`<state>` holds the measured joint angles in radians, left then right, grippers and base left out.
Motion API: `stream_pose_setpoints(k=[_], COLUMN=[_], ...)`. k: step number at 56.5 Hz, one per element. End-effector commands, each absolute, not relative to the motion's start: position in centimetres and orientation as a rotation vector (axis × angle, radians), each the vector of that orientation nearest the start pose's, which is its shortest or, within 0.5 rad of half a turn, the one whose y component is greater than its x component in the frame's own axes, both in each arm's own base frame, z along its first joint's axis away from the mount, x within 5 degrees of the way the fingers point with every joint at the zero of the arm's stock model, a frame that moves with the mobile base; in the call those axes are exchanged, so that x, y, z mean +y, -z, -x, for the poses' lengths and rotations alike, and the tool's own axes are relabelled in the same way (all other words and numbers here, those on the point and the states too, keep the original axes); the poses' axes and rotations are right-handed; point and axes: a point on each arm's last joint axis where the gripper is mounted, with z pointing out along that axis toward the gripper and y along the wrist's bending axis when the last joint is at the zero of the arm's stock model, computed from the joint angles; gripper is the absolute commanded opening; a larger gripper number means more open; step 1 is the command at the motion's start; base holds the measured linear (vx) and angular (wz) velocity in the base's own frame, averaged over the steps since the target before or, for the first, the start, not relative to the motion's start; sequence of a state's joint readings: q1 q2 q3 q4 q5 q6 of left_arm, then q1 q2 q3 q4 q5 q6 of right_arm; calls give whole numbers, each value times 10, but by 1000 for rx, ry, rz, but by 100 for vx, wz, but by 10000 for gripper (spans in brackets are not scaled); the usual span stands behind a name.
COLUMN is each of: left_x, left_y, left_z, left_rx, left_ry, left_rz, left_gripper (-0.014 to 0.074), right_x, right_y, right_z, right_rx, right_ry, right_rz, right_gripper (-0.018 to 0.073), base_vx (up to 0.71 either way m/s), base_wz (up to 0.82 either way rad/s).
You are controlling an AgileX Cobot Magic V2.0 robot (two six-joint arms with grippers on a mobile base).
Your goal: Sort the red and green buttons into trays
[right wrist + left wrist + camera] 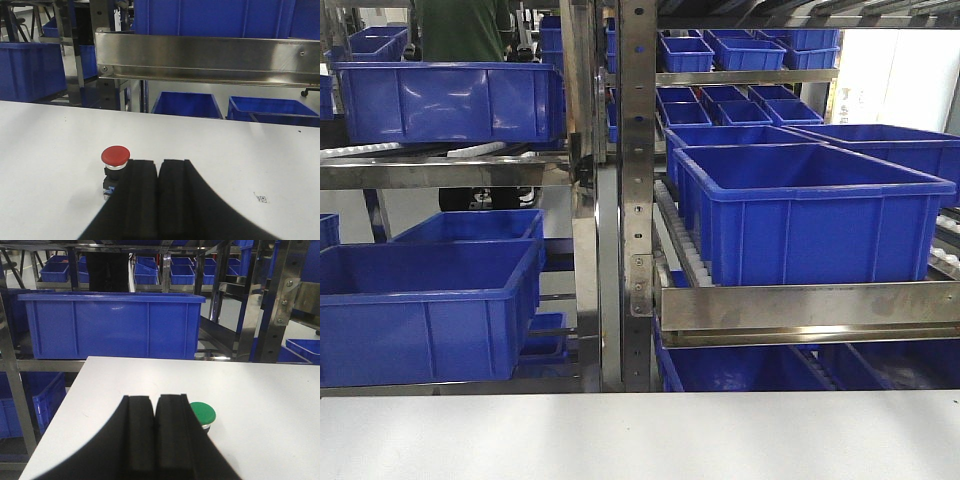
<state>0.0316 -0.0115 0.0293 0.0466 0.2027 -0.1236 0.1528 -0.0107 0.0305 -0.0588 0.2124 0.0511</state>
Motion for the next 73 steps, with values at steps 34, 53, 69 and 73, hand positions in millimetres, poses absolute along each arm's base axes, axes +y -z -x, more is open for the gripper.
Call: stream_pose_setpoints(k=[34,53,69,73], left_x=[2,1,2,2], left_y=[-206,-227,-278,-300], left_z=[-55,-52,-45,-52], left_rx=[1542,1341,1159,1197], left_ry=[-2,12,80,84], left_rz=[52,43,94,101], left_gripper=[-6,-6,-6,-6], right_x=[7,9,7,9], right_y=[-190,-208,-296,-315], right_z=[-56,-55,-47,-58], right_rx=[1622,1441,1259,1288], right_ry=[-70,-96,-97,-79], right_rz=[148,135,122,139], right_gripper=[-8,-8,-8,-8], base_vx=[0,0,0,0], base_wz=[0,0,0,0])
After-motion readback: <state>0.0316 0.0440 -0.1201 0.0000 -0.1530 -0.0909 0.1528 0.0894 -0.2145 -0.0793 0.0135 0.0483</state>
